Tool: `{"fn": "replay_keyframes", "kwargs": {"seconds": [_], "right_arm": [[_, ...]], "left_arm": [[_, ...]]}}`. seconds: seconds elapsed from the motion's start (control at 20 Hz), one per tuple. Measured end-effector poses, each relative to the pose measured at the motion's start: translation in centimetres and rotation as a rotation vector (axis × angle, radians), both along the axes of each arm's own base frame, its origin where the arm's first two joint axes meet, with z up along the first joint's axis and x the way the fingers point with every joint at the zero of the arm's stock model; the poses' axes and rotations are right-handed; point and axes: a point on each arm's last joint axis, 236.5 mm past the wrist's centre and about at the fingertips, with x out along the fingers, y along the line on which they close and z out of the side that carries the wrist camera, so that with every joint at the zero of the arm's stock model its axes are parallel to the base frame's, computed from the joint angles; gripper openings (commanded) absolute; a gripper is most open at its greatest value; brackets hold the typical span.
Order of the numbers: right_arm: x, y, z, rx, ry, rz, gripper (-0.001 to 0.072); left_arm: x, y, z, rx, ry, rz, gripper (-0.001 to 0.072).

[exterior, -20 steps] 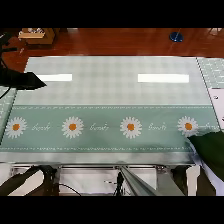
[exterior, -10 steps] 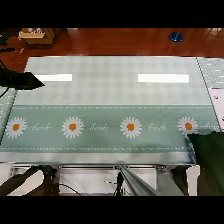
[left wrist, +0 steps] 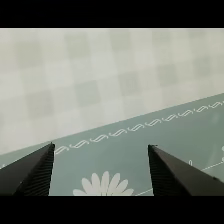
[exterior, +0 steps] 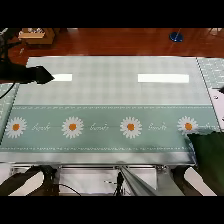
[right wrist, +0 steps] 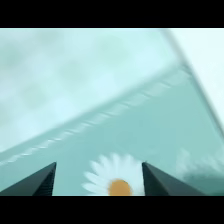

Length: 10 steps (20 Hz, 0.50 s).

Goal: Fold the shirts.

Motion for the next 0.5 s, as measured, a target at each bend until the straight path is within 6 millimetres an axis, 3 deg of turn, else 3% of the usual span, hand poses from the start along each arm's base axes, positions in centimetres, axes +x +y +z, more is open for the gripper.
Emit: {"fn": "replay_keyframes", "kwargs": {"seconds": [0.1, 0.2, 0.5], "right_arm": [[2.3, 3.5, -0.5, -0.061, 0.026, 0.156, 0.0626], [3.3, 5.8, -1.2, -0.163, 0.071, 0.284, 0.0626], [4.5, 8.7, -2.2, -0.305, 0.126, 0.404, 0.0622]], "left_arm": [[0.2, -1.4, -0.3, 0.044, -0.016, -0.033, 0.072], [0.2, -2.0, -1.0, 0.11, -0.012, -0.048, 0.072], [0.1, -0.8, -2.4, 0.275, 0.023, 0.037, 0.072]]}}
